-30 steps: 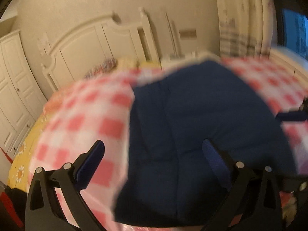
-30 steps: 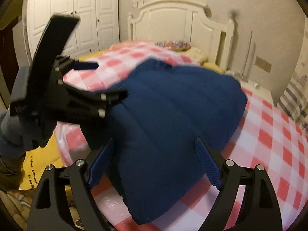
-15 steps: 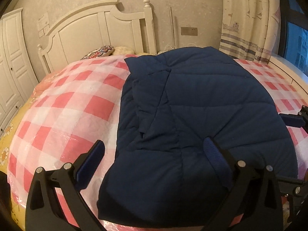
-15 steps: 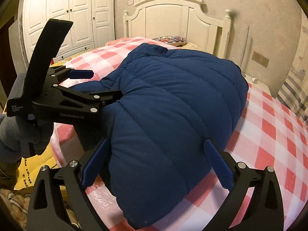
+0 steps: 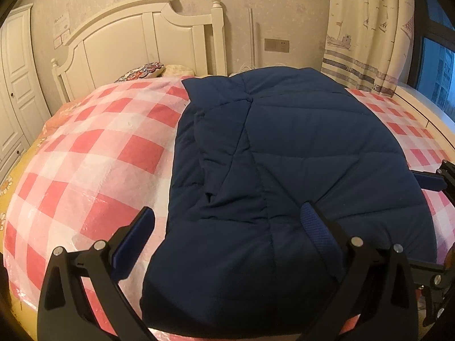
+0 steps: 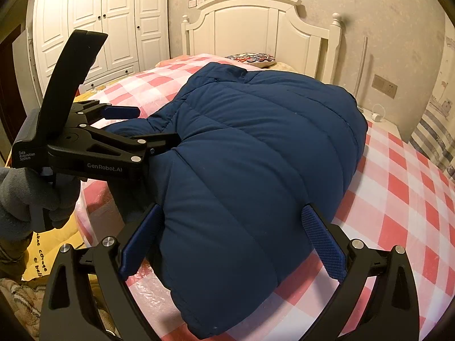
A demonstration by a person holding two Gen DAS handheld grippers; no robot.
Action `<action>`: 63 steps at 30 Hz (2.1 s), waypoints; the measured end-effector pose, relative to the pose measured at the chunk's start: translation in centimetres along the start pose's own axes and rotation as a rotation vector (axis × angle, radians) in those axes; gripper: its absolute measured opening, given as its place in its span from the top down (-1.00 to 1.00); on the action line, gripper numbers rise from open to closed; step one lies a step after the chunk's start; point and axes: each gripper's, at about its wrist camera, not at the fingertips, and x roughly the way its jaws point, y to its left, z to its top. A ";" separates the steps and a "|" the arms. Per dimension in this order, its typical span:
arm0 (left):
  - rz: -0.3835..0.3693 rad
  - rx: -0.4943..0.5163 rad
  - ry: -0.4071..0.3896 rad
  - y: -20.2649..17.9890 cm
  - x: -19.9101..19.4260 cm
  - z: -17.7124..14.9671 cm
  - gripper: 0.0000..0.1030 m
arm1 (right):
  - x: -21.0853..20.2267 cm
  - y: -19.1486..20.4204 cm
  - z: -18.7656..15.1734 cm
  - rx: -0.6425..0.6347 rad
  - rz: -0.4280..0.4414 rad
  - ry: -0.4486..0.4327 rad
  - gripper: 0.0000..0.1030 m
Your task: Fold large clothes
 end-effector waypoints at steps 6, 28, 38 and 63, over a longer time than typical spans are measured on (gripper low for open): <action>-0.006 -0.006 0.001 0.1 0.0 0.0 -0.96 | 0.0 0.0 -0.1 0.002 0.001 0.000 -0.91; -0.582 -0.471 0.253 8.9 6.4 0.8 -0.73 | 3.0 -7.6 -0.8 0.563 0.316 0.015 -0.73; -0.525 -0.428 0.211 -0.5 9.6 7.9 -0.43 | -0.7 -12.8 0.1 0.466 -0.012 -0.120 -0.28; 0.071 -0.095 -0.306 -10.2 -10.9 4.9 -0.96 | -13.9 -4.9 -4.3 0.353 -0.447 -0.245 -0.87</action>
